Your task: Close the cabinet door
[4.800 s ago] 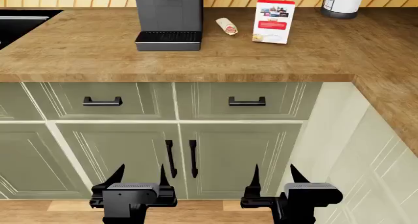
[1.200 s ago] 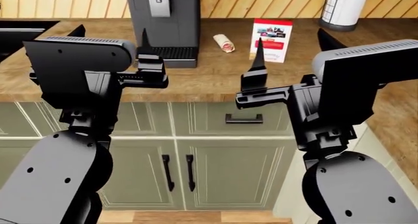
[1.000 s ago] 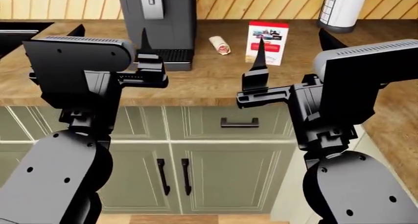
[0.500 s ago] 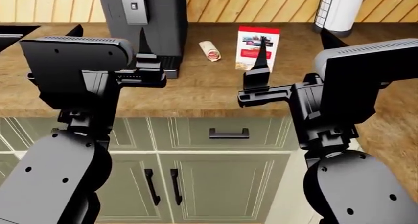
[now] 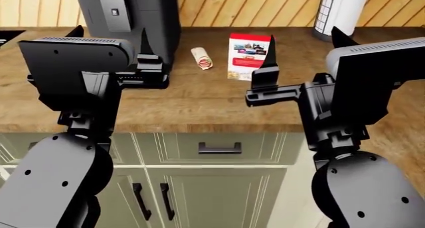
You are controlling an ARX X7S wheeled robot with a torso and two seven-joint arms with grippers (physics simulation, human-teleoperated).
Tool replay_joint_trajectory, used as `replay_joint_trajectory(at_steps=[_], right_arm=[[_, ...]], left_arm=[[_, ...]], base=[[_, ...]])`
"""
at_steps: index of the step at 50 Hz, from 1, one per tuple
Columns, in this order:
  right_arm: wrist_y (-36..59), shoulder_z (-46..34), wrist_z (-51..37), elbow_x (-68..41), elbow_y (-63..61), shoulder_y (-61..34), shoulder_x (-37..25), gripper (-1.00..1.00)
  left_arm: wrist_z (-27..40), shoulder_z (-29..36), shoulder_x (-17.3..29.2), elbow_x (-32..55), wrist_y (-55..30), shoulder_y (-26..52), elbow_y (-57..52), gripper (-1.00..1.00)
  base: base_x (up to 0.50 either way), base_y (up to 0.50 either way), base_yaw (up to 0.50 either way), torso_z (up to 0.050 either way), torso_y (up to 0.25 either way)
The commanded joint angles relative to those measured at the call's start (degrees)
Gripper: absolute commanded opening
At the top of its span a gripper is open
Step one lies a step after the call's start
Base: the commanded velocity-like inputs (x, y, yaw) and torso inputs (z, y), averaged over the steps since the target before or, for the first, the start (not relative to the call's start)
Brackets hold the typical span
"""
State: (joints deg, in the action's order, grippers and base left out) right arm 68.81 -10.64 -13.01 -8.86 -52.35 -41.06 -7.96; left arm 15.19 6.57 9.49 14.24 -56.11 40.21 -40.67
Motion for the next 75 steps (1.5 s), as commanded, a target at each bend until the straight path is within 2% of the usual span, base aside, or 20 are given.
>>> replay_joint_trajectory(at_steps=[1, 39, 75], right_arm=[[0.04, 0.22, -0.37, -0.49, -0.04, -0.16, -0.21, 1.0], [-0.19, -1.98, -2.24, -1.42, 0.54, -0.59, -0.91, 1.0], [-0.23, -1.21, -3.2, -2.77, 1.18, -1.0, -1.48, 1.0]], left_arm=[[0.39, -0.09, 0.26, 0.48, 0.27, -0.08, 0.12, 1.0], [1.47, -1.13, 1.28, 2.11, 1.86, -1.3, 0.36, 1.0], [2.57, -0.76, 2.0, 3.42, 1.99, -0.78, 0.58, 1.0]], base=[[0.16, -0.14, 0.0, 0.0, 0.0], [0.15, -0.11, 0.0, 0.0, 0.001], [0.15, -0.01, 0.0, 0.0, 0.001]])
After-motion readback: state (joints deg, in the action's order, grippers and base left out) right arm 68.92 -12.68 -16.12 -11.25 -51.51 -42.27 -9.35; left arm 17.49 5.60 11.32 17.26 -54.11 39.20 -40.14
